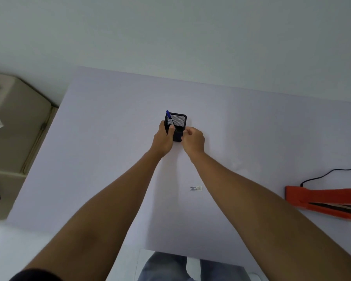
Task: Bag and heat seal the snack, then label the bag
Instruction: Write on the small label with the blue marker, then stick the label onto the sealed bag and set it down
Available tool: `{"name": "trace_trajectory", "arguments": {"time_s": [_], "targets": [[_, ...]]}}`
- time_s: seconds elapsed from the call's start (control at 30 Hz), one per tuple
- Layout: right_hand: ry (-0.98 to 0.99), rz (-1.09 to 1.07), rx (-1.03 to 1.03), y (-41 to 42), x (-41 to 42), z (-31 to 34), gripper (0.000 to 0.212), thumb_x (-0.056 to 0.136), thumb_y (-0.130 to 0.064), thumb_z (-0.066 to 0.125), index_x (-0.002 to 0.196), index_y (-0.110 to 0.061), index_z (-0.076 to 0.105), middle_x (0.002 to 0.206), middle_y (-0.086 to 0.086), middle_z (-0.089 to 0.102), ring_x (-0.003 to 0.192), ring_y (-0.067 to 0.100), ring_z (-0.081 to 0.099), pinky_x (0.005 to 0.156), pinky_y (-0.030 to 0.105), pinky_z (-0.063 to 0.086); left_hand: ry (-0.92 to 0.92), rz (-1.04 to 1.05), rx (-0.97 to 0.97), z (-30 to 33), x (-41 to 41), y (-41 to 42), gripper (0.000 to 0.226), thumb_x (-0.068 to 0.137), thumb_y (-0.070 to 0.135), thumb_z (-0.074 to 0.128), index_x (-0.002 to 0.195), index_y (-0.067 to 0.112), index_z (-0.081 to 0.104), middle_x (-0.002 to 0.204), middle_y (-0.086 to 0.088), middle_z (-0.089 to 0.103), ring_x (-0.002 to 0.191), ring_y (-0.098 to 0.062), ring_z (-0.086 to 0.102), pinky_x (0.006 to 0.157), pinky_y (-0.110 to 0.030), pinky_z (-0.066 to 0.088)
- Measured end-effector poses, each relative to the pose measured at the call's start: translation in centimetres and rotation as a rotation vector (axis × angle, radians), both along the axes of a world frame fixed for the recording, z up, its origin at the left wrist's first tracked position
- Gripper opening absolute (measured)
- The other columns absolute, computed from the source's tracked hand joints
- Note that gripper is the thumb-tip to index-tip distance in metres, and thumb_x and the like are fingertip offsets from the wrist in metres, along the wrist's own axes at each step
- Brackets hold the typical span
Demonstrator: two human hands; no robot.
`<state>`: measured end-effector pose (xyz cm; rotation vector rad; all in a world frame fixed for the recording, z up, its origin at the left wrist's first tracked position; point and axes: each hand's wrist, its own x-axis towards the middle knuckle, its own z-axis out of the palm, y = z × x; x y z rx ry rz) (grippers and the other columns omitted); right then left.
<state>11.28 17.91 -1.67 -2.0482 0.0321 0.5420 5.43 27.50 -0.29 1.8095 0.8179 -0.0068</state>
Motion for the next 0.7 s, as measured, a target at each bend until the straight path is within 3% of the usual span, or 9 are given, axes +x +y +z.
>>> {"name": "trace_trajectory", "arguments": {"time_s": [0.13, 0.27, 0.37, 0.47, 0.57, 0.7], "targets": [[0.017, 0.043, -0.009, -0.3, 0.5, -0.1, 0.03, 0.094, -0.011, 0.048, 0.11, -0.01, 0.074, 0.093, 0.008, 0.072, 0.084, 0.027, 0.066, 0.084, 0.046, 0.058, 0.025, -0.006, -0.012, 0.4, 0.1, -0.1, 0.039, 0.107, 0.031, 0.033, 0.139, 0.01, 0.039, 0.127, -0.006, 0.057, 0.119, -0.028, 0.055, 0.086, -0.027, 0.038], [0.022, 0.067, -0.015, -2.2, -0.2, -0.5, 0.031, 0.099, -0.01, 0.049, 0.122, -0.009, 0.068, 0.113, 0.012, 0.071, 0.102, 0.03, 0.067, 0.091, 0.047, 0.057, 0.075, 0.167, 0.053, -0.3, -1.0, -1.0, 0.064, 0.103, 0.047, 0.038, 0.152, 0.009, 0.026, 0.152, -0.01, 0.04, 0.138, -0.026, 0.041, 0.111, -0.038, 0.036], [0.025, 0.048, -0.027, -5.0, -1.7, -1.7, 0.028, 0.099, -0.009, 0.052, 0.122, -0.008, 0.068, 0.117, 0.012, 0.071, 0.107, 0.028, 0.067, 0.097, 0.046, 0.055, 0.031, 0.217, 0.239, -1.3, -3.2, -3.4, 0.045, 0.099, 0.04, 0.05, 0.133, 0.011, 0.049, 0.123, -0.006, 0.058, 0.109, -0.021, 0.058, 0.094, -0.037, 0.05], [0.025, 0.033, -0.055, -8.7, -4.5, -2.5, 0.031, 0.097, 0.0, 0.047, 0.119, -0.009, 0.068, 0.112, 0.008, 0.073, 0.103, 0.024, 0.068, 0.098, 0.039, 0.054, 0.014, -0.002, 0.295, -2.6, -6.2, -7.5, 0.017, 0.095, 0.025, 0.06, 0.108, 0.013, 0.063, 0.094, 0.0, 0.063, 0.083, -0.015, 0.061, 0.075, -0.026, 0.049], [0.028, -0.003, -0.093, -11.9, -7.3, -3.5, 0.036, 0.096, 0.005, 0.043, 0.118, -0.01, 0.068, 0.109, 0.004, 0.072, 0.1, 0.019, 0.067, 0.097, 0.038, 0.055, 0.061, -0.175, 0.287, -4.5, -9.1, -11.2, 0.005, 0.093, 0.016, 0.062, 0.09, 0.013, 0.065, 0.082, 0.001, 0.064, 0.073, -0.014, 0.06, 0.067, -0.021, 0.048], [0.058, 0.035, -0.14, -14.9, -10.1, -4.2, 0.043, 0.094, 0.01, 0.041, 0.126, -0.009, 0.064, 0.116, 0.002, 0.07, 0.104, 0.016, 0.064, 0.096, 0.029, 0.051, 0.13, -0.264, 0.29, -6.7, -11.2, -13.7, 0.007, 0.092, 0.015, 0.062, 0.088, 0.011, 0.065, 0.084, -0.001, 0.065, 0.073, -0.017, 0.059, 0.066, -0.02, 0.044]]}}
